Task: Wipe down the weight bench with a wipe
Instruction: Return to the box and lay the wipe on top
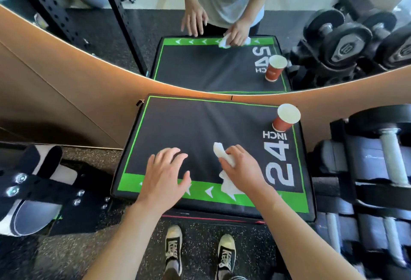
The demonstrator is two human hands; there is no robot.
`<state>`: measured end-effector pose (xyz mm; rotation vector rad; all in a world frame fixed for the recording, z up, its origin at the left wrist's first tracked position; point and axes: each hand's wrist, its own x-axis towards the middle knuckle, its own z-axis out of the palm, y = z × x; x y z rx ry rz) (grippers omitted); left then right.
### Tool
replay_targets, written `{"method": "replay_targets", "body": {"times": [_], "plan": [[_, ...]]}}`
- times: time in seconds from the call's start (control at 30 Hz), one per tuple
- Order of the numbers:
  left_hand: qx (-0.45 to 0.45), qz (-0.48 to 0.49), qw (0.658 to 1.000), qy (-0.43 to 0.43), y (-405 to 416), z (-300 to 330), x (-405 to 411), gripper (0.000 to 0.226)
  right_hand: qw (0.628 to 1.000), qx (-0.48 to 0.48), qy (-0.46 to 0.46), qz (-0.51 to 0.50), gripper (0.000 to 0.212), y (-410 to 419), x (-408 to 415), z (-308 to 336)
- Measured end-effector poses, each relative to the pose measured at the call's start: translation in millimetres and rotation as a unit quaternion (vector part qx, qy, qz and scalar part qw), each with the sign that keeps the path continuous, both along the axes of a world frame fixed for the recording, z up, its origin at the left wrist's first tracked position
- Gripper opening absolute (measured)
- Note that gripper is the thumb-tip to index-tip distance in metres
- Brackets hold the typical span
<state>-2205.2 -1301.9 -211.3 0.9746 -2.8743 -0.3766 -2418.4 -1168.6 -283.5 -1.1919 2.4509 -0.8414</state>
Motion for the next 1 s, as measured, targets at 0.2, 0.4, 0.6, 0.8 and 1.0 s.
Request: {"method": "replay_targets", "body": {"times": [0.2, 0.4, 0.6, 0.8, 1.0], "plan": [[0.055, -0.075, 0.996, 0.001, -7.3, -23.8, -15.6, 0.046, 0.994, 0.099, 0.035, 0.008, 0.035, 2.2, 17.8, -14.8], [0.092, -0.144, 0.985, 0.014, -2.3, -41.9, -30.2, 0.044, 0.993, 0.101, -0.016, -0.061, 0.047, 49.9, 9.0, 1.0], [0.12, -0.201, 0.972, -0.015, 16.2, -53.9, -54.2, 0.045, 0.986, 0.102, -0.032, -0.128, 0.027, 74.1, 8.8, 11.0], [0.127, -0.169, 0.974, -0.077, 46.5, -55.9, -82.5, 0.038, 0.986, 0.092, -0.048, -0.129, 0.019, 67.3, 13.5, 8.8], [0.14, -0.16, 0.975, -0.063, 58.7, -64.9, -86.3, 0.018, 0.988, 0.097, -0.052, -0.107, 0.009, 62.4, 11.9, 11.4]]}}
